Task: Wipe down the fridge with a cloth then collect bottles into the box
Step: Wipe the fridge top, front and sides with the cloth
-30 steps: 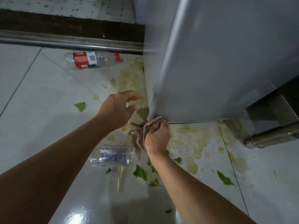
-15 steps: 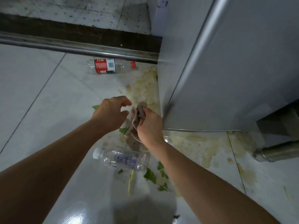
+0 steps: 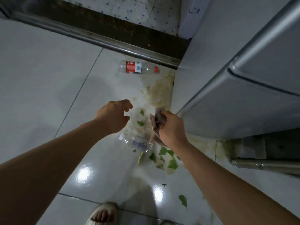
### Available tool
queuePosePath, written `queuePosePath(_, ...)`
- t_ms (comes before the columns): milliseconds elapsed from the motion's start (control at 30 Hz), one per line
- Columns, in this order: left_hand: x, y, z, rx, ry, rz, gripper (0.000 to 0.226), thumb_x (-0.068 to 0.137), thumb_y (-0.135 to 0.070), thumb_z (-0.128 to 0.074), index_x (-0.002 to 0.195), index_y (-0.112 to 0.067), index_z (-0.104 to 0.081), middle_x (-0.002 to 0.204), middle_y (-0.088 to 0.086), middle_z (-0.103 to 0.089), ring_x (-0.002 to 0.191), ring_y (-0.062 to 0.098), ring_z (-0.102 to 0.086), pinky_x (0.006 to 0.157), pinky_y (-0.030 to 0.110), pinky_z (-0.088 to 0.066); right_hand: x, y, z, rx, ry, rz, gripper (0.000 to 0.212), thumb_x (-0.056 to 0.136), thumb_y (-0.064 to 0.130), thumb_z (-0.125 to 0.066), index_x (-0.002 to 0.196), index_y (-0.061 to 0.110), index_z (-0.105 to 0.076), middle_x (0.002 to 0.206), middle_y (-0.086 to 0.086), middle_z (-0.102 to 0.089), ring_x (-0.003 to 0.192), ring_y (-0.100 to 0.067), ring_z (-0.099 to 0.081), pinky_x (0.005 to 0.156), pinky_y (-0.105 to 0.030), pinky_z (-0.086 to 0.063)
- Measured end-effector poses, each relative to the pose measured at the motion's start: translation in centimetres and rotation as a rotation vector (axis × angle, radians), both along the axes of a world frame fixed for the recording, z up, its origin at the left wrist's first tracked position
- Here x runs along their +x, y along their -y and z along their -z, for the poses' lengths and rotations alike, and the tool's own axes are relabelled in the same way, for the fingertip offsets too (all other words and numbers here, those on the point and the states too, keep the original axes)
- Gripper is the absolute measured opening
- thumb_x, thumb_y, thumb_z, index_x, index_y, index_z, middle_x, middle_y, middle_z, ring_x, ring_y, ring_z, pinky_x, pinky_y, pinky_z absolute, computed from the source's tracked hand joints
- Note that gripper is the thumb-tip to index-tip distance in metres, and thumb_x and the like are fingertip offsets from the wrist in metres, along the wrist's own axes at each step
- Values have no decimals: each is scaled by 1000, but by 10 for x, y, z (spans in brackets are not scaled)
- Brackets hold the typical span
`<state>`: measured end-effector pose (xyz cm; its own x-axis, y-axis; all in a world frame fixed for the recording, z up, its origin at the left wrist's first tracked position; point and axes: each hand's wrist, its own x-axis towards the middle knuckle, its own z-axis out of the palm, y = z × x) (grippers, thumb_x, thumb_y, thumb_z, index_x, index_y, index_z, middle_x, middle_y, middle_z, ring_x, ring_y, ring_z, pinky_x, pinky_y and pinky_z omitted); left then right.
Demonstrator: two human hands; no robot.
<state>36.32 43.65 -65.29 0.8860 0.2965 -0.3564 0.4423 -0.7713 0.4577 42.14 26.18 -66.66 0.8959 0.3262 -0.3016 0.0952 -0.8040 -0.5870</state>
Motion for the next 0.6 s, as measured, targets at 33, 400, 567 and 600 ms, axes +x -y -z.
queuePosePath(33,-6,-1,-19,-5,-15,-4,35,87,-18,-61,121,-23,-55,115,-6,-64,105,19,-60,91,39,-50,-4,0,-21,1,-4,-10,22,81,0,-61,101,7,-65,95,-11,-67,88,-24,-64,80,-36,-55)
queuePosePath(400,-52,-50,-230,-23,-50,-17,36,87,-20,-60,122,-25,-52,114,-8,-65,107,19,-59,93,39,-48,-23,-40,-242,-76,15,-72,38,85,8,-62,123,13,-59,117,-11,-60,108,-26,-58,89,-29,-45)
queuePosePath(567,-51,-96,-306,-21,-45,-2,35,88,-21,-60,122,-27,-51,115,-10,-64,105,17,-61,93,39,-49,-26,-81,-312,-99,49,-34,42,83,9,-62,125,17,-58,119,-9,-58,107,-25,-58,90,-31,-47)
queuePosePath(600,-49,-106,-319,-8,-44,13,35,88,-21,-60,122,-27,-51,115,-10,-65,105,17,-61,93,39,-49,-25,-89,-323,-93,61,-24,41,83,10,-63,124,17,-58,118,-9,-58,106,-25,-59,89,-31,-48)
